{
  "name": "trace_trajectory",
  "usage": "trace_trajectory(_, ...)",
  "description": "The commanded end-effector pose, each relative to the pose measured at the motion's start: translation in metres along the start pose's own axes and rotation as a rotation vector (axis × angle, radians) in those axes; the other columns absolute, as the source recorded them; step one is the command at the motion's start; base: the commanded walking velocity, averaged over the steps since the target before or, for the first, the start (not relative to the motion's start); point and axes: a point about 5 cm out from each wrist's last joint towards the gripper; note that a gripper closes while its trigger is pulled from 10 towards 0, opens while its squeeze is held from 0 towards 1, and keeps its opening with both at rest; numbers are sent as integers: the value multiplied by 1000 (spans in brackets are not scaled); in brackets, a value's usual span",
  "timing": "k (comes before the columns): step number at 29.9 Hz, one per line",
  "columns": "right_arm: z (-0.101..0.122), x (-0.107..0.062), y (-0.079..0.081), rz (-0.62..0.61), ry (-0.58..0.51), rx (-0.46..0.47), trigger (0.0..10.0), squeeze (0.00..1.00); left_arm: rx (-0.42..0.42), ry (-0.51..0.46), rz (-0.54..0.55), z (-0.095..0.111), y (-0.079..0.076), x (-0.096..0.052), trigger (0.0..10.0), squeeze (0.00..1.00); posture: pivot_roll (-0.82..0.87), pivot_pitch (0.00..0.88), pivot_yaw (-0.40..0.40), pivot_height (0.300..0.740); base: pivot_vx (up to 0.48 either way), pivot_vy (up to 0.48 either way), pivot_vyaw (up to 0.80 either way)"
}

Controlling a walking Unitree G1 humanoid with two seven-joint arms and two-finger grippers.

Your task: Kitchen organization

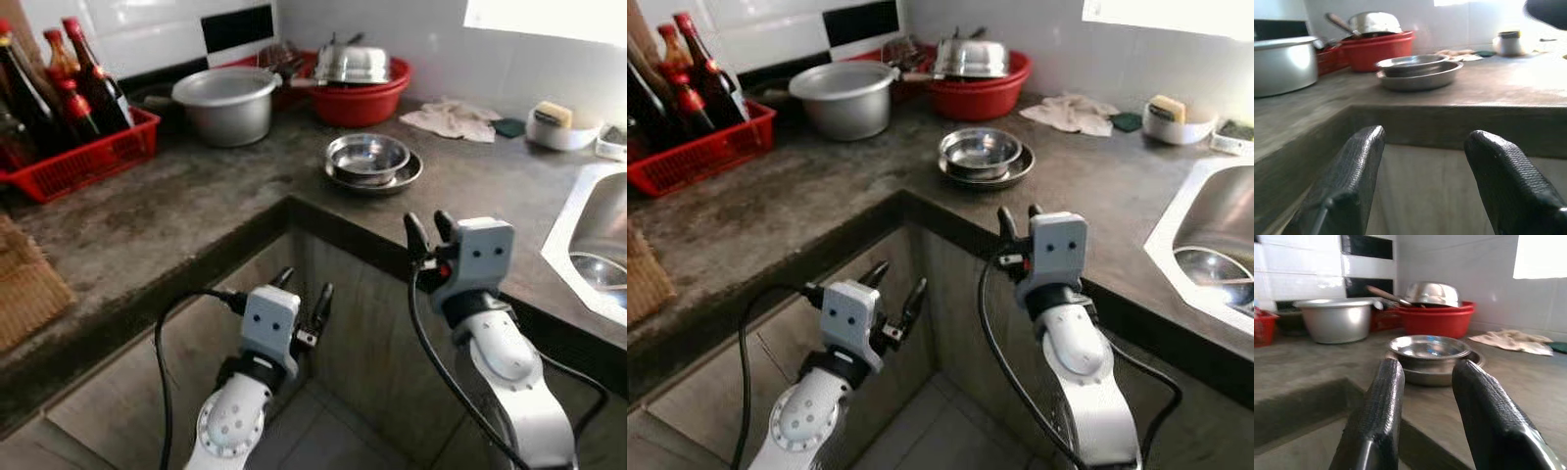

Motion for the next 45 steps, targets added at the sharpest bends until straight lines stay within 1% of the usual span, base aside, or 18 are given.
trace_trajectory(1,0,1,-1,3,5,-1,10000,0,-8,-2,-11,1,-3,1,10000,0,11,41,-9,740,0,0,0)
trace_trajectory(9,2,3,0,8,-3,-1,10000,0,18,-4,-21,1,-4,4,10000,0,6,31,-3,740,31,0,0)
trace_trajectory(16,4,8,0,23,-14,2,10000,0,37,14,-13,-3,-2,2,10000,0,11,31,-8,740,311,0,0)
trace_trajectory(37,4,12,3,44,-7,16,10000,0,26,25,-17,-5,-5,1,10000,0,11,51,-12,740,324,0,0)
trace_trajectory(42,6,18,2,58,2,31,10000,0,14,30,6,-7,-4,0,10000,0,12,54,-18,740,223,0,0)
trace_trajectory(45,7,27,-1,55,22,44,10000,0,17,59,1,-12,-4,-1,10000,0,11,55,-18,740,0,0,0)
Point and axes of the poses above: a point about 5 cm out from each wrist's last joint towards the gripper, its own x axis pointing out of the wrist towards the gripper, its own z axis along the axis of the wrist's last joint, y = z × x, and after that the axes turned 1 degree about -x, right-handed
